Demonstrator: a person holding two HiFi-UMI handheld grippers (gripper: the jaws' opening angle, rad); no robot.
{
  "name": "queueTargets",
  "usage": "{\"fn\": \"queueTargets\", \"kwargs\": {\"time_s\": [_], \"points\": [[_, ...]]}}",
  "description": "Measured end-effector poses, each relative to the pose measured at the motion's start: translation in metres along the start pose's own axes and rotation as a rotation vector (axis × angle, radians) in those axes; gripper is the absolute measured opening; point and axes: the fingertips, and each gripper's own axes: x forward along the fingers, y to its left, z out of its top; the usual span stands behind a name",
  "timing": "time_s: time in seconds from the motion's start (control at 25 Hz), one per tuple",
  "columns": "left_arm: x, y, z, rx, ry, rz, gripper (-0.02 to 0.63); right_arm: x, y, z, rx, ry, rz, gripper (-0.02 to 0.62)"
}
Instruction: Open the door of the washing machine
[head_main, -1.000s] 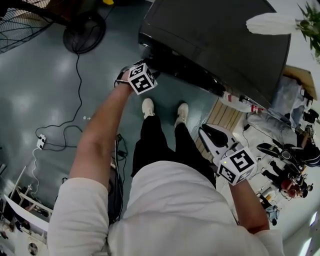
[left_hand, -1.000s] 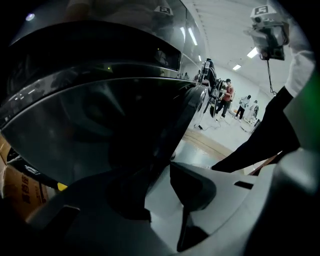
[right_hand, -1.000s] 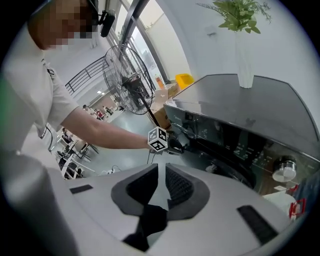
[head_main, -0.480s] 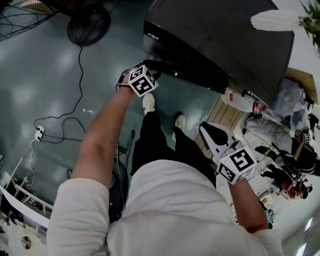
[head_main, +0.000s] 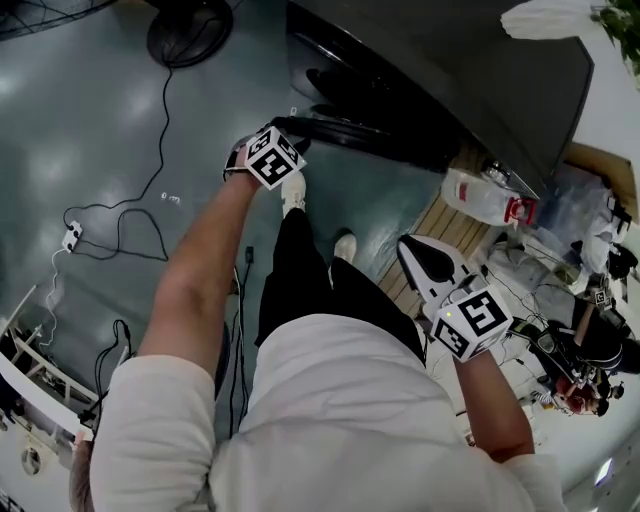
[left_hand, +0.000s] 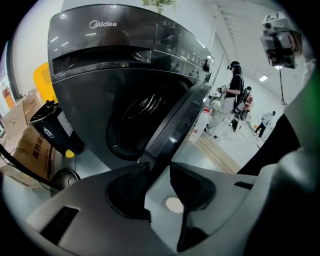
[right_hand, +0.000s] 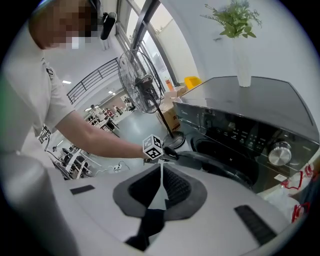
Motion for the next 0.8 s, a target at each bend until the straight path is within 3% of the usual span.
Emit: {"fn": "queueTargets", "kwargs": {"time_s": [0.8], "points": [[-0.017,-0.112,-0.069,-0.28,-0.015,0.178,0.135,-0.077,-0.001,-0.104,-0.065,-0.05,0.062,0.009]]}}
